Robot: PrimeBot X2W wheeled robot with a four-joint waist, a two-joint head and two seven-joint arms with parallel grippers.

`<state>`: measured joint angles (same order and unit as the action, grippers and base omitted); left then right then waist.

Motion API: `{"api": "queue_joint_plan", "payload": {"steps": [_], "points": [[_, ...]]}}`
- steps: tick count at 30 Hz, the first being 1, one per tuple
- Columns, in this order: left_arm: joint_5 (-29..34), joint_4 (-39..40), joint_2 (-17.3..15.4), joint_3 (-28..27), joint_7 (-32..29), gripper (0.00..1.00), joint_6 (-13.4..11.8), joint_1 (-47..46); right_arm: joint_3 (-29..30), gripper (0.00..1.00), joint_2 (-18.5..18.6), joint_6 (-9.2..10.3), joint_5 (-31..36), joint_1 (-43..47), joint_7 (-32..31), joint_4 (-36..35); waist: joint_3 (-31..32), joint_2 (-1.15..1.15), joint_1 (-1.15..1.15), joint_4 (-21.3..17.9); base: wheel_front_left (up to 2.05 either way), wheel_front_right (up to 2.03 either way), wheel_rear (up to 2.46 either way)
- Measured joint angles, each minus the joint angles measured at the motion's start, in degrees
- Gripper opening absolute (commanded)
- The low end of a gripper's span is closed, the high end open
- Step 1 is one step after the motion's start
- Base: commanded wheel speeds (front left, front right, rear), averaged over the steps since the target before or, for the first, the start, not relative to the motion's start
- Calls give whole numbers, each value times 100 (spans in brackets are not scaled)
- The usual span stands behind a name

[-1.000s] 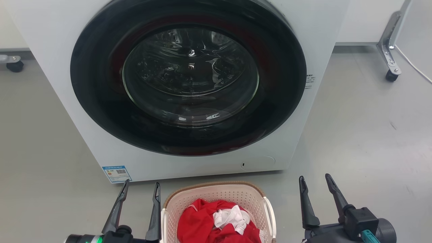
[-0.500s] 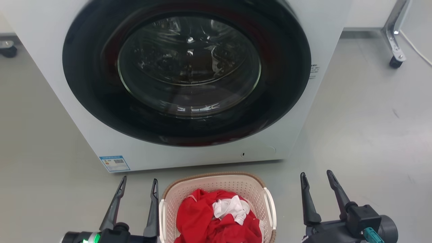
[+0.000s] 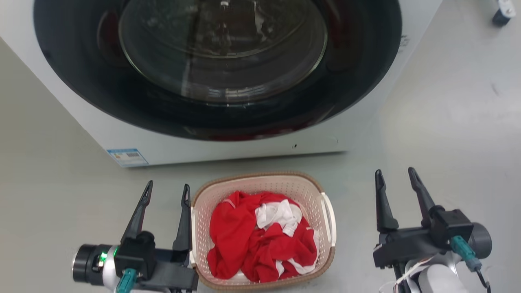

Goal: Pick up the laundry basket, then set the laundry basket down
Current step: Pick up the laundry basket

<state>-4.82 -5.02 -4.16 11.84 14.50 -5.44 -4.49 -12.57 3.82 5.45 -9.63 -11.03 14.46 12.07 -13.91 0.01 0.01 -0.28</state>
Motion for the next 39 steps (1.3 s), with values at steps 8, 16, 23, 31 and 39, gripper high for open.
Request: {"api": "queue_joint_plan", "payload": {"steps": [8, 16, 23, 31, 39], "points": [[-229, -659, 60, -2, 0, 100, 100, -579, 102, 100, 27, -60, 0, -546, 2, 359, -655, 0, 0, 47, 0, 0, 0], [-492, -1532, 110, -2, 1, 100, 193, -1197, 207, 100, 31, -91, -1, -1127, 8, 895, -1416, 0, 0, 142, 0, 0, 0], [-647, -2037, 160, 27, 0, 100, 245, -1710, 250, 100, 34, -91, -1, -1566, 7, 1263, -2011, 1, 0, 249, 0, 0, 0], [-850, -2601, 202, 165, 1, 100, 301, -2256, 293, 100, 35, -91, -18, -1982, 8, 1675, -2678, 1, 0, 359, 0, 0, 0], [-1154, -3206, 211, 414, 1, 100, 380, -2477, 258, 100, 35, -102, -20, -2022, 8, 2073, -3109, 0, 0, 462, 0, 0, 0]]}}
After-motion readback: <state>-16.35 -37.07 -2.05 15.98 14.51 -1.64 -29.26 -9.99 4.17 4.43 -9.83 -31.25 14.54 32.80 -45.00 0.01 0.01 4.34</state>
